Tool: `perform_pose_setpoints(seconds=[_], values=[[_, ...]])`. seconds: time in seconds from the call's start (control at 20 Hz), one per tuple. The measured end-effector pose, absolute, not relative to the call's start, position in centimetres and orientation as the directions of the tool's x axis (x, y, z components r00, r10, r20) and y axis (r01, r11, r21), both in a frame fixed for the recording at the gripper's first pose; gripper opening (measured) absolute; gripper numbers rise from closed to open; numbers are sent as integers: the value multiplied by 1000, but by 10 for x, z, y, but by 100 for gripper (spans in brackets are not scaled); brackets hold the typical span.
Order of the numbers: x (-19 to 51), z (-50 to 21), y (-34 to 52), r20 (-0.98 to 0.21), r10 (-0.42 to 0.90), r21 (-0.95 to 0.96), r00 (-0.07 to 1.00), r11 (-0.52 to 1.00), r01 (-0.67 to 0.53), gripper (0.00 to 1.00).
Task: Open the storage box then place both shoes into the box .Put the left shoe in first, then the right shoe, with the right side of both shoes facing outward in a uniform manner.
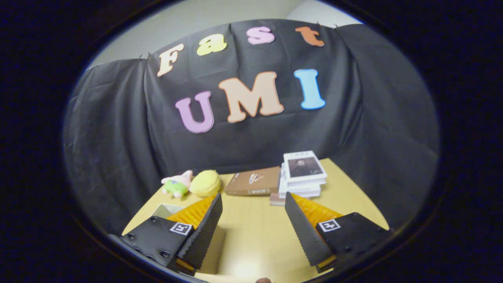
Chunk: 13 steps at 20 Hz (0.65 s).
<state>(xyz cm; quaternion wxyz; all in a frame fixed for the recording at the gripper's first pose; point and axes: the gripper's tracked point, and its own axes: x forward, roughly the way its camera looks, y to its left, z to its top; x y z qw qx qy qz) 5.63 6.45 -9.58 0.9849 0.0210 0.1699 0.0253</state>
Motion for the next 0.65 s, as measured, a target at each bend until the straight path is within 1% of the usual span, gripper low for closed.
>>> perform_pose_setpoints(seconds=[0.15,0.3,0.65], values=[[59,-63,32,-231,-21,-14,973,1000,18,100],[56,-35,18,-151,-55,-31,987,998,51,100],[40,0,10,-41,-49,9,998,999,49,100]])
